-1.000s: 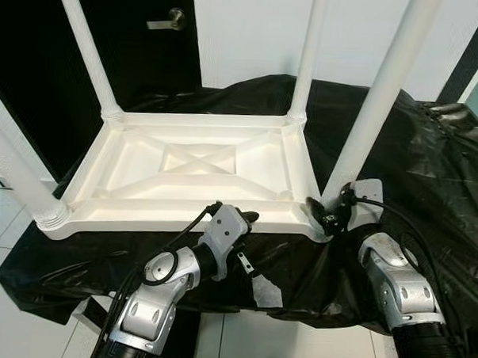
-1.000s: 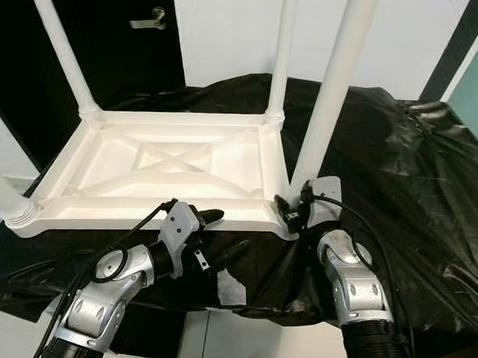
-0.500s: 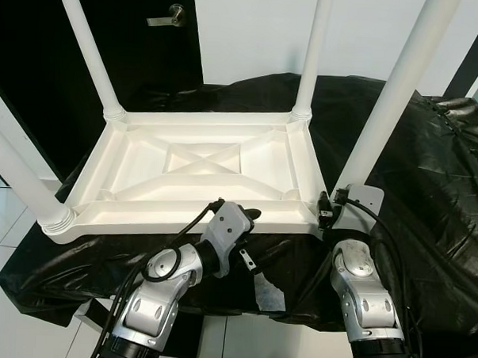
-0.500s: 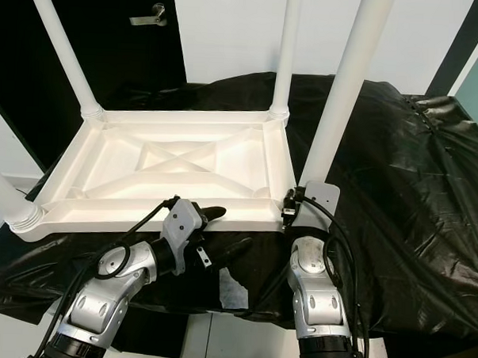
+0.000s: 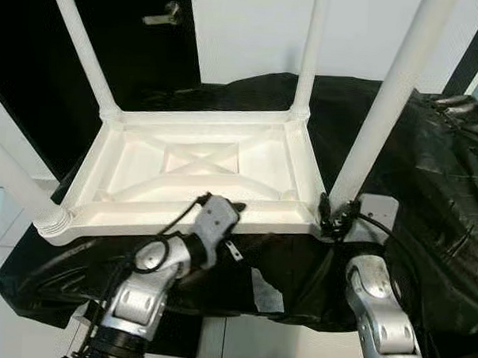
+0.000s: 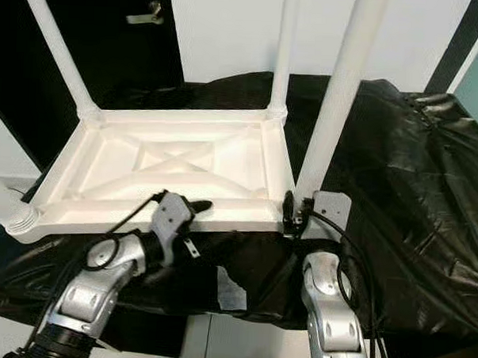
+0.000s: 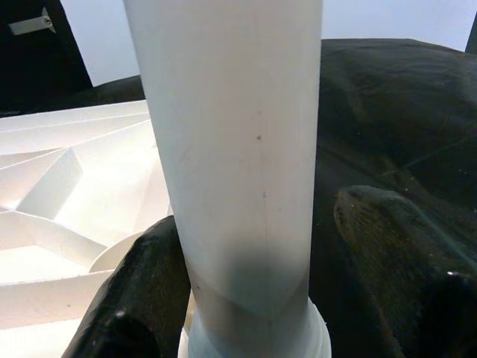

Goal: Building children table

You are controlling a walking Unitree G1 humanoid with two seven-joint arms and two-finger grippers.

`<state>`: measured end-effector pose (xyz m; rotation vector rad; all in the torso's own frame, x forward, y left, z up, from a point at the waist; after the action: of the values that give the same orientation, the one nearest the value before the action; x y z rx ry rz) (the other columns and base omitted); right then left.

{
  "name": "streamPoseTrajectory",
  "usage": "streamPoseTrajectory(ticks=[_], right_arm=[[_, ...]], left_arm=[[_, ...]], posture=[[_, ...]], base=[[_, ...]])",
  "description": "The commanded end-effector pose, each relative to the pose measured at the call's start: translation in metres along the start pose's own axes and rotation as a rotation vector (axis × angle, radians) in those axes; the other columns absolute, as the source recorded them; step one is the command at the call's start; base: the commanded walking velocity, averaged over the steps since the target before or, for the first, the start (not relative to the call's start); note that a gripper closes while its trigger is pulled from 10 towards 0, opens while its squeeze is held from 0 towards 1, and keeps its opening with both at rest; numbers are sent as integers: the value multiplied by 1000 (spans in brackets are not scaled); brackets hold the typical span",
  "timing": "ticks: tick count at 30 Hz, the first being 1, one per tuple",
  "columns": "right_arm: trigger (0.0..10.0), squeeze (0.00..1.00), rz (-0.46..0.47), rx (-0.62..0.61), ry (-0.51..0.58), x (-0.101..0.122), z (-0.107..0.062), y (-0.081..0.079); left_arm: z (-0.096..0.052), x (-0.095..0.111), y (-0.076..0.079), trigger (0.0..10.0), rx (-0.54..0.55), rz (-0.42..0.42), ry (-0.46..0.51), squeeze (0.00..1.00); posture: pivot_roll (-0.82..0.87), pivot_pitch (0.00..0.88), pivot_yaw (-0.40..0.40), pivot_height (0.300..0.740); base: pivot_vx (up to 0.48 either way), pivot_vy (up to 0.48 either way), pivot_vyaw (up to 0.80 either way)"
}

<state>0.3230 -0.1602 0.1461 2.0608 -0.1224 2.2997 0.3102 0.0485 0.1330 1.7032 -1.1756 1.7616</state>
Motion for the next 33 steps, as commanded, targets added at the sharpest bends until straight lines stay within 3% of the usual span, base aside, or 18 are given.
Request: streamPoseTrajectory(ticks=[1, 5, 6, 7, 8, 10, 14, 22, 24, 33], right_arm=[[10000, 0, 7, 3, 14, 3, -2, 1], [10000, 0, 28, 30, 29, 5, -7, 0], [10000, 0, 1, 120, 13, -2, -31, -1], [10000, 0, -19, 152, 4, -4, -40, 0], [10000, 0, -19, 152, 4, -4, -40, 0], [10000, 0, -41, 200, -18, -10, -51, 3], [10000, 0, -32, 277, -45, -15, -59, -5], [10000, 0, 3, 404, -65, -19, -58, -28], [10000, 0, 19, 460, -53, -16, -55, -41], [10000, 0, 45, 550, -44, -13, -49, -59]], left_arm=[[0, -3, -8, 10000, 67, 6, -13, 0], [-2, -5, -16, 10000, 92, 21, -19, 0], [-18, -11, -55, 10000, 207, 62, -57, 0], [-25, -13, -69, 10000, 252, 70, -70, 0], [-25, -13, -69, 10000, 252, 70, -70, 0], [-37, -16, -94, 10000, 335, 90, -97, 0], [-47, -16, -112, 10000, 397, 99, -110, 0], [-59, -17, -130, 10000, 444, 122, -128, 0], [-64, -17, -136, 10000, 471, 128, -128, 0], [-73, -16, -141, 10000, 515, 103, -102, 0]], posture=[[-40, 0, 6, 740], [-39, 0, 5, 740], [-51, 0, 12, 740], [-55, 0, 15, 740], [-55, 0, 15, 740], [-60, 0, 19, 740], [-63, 0, 26, 740], [-55, 0, 28, 740], [-40, 0, 18, 740], [-26, 0, 8, 740]], base=[[0, 0, 0], [0, 0, 0], [0, 0, 0], [0, 0, 0], [0, 0, 0], [0, 0, 0], [0, 0, 0], [0, 0, 0], [0, 0, 0], [0, 0, 0]])
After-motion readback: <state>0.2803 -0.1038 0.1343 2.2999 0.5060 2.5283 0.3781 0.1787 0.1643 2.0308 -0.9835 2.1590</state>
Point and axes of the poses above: a point about 5 cm out from each wrist's last joint towards the gripper, its own z axis pointing out of the wrist towards the gripper, its own x axis along the axis of the wrist's last joint, y = z × x, the point moved 6 cm from there along z, pointing out of the wrist towards the gripper, and after that the axes turned 5 degrees about z, right-handed, at the moved point
